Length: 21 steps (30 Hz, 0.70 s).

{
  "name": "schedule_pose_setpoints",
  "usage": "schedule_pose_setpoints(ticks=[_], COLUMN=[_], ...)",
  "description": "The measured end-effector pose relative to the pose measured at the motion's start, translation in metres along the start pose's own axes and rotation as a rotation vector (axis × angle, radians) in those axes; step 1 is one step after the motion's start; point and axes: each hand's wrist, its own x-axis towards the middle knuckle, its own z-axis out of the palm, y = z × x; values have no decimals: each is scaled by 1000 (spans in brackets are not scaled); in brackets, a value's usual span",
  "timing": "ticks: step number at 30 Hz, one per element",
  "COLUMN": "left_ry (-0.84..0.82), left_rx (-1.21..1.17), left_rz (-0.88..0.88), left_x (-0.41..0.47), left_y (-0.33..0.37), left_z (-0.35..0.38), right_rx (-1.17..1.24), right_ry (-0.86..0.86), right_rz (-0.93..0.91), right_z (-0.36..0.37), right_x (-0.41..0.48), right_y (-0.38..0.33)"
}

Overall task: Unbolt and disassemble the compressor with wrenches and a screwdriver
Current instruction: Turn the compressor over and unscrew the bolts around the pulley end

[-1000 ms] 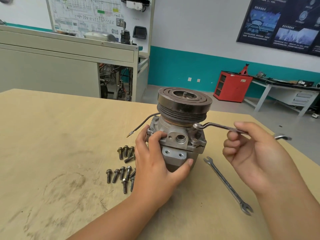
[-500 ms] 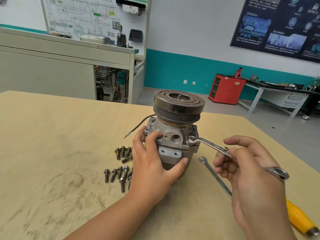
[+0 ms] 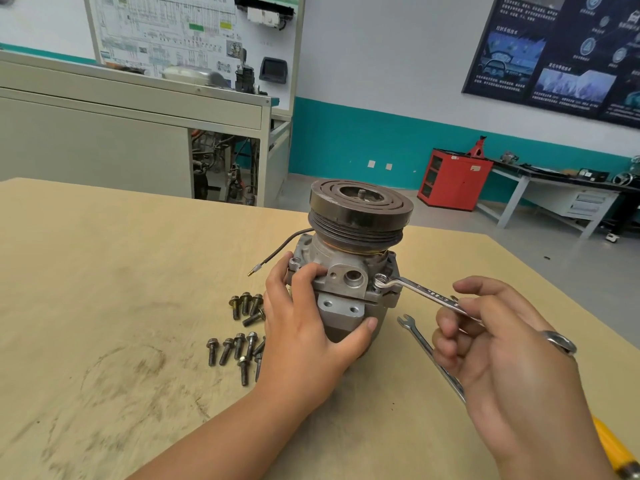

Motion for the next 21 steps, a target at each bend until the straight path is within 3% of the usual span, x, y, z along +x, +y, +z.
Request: schedule_pose_setpoints(ticks=[9,16,21], left_ry=[-5,-2,3], left_rx=[-2,1,-3], left_rz=[-4,-4,-21], left_x=[-1,-1,-1], left_y=[1,2,0], left_z=[0,0,2], right_rx=[-58,-38,-3], right_ry=[-89,-276,-283], right_rz=[17,261,354], right_z=[-12,-33,-28], right_x=[14,61,92], right_y=[-1,-13,1])
